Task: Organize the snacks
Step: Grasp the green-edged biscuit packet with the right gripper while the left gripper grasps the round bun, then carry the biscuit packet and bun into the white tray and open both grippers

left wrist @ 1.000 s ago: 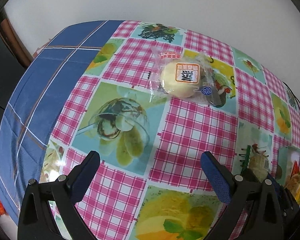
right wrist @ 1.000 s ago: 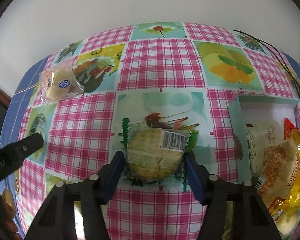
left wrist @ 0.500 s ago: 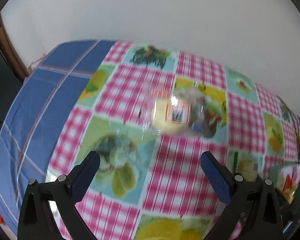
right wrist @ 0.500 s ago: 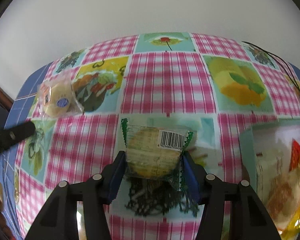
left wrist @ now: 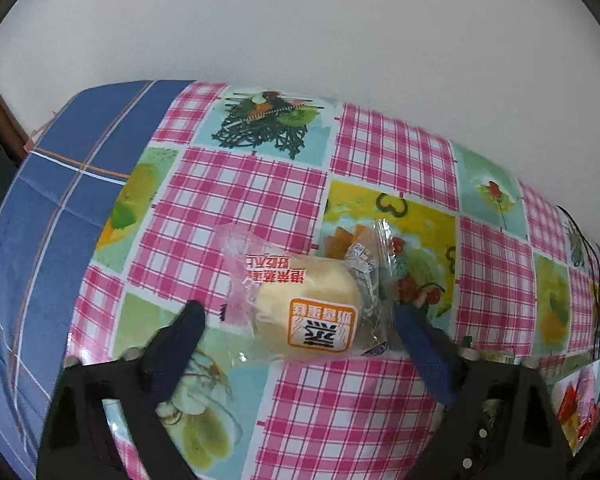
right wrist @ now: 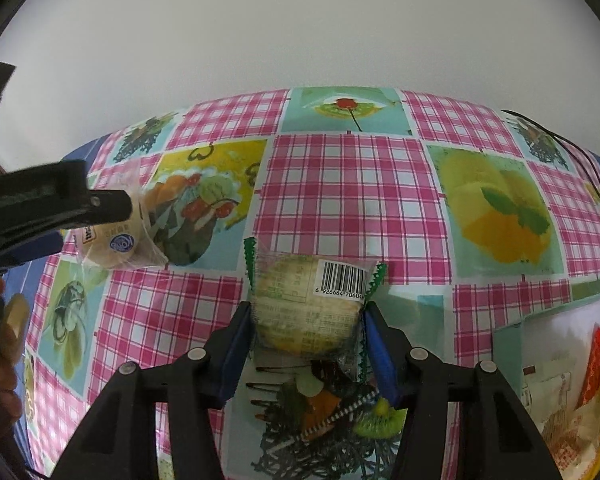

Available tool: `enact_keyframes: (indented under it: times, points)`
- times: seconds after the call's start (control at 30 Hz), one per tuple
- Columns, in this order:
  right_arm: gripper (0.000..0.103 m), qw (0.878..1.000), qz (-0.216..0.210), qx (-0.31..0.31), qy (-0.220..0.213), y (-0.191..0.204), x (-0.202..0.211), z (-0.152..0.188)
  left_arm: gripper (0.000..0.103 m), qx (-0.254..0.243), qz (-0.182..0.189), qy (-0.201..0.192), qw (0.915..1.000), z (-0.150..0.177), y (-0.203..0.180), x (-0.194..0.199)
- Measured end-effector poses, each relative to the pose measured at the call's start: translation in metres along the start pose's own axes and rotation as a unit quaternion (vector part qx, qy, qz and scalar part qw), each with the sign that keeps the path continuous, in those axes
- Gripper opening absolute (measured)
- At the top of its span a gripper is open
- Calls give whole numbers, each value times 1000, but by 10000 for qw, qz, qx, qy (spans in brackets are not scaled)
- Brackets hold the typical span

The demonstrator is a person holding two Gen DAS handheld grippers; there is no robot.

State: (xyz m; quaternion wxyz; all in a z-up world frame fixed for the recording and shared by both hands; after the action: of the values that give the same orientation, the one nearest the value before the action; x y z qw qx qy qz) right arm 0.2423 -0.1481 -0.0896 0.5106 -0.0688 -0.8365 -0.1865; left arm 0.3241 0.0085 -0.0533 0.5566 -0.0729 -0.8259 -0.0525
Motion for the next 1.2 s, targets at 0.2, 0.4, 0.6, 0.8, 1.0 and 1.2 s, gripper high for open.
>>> enact_keyframes:
  times: [0.2, 0.4, 0.6, 0.8, 1.0, 1.2]
  points:
    - [55, 10000, -17, -34, 36, -1, -1, -1, 52, -25, 16, -146, 9999, 2, -3, 8]
    - [55, 9997, -64, -133, 180, -7, 12, 4, 52, 170, 75, -196, 9996, 23, -9, 25]
    - [55, 9998, 4, -98, 165, -10, 46, 11, 52, 479, 306, -390, 9976, 56, -17, 56]
    - [55, 9999, 89, -17, 76, -13, 91, 23, 52, 570, 319, -493, 9966, 88, -29, 92]
    - [55, 9998, 206, 21, -81, -26, 136, 36, 52, 603, 440, -656, 9950, 116, -37, 129]
    - [55, 9993, 275, 29, -271, -43, 175, 53, 52, 448, 639, -796, 9938, 140, -63, 156]
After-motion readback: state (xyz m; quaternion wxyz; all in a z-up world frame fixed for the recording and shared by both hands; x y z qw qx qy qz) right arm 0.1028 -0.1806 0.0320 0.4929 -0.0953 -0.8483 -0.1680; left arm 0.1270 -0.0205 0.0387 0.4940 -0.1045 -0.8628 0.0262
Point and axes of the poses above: each gripper's, at about its wrist camera, not at the fingertips, and x roughly against the way its jaws point, y to its left, z to its underside, the point moved 1 cm from there along -x, roughly the way its jaws point, and after that the axes turned 13 degrees about -x, right-handed, at the moved point
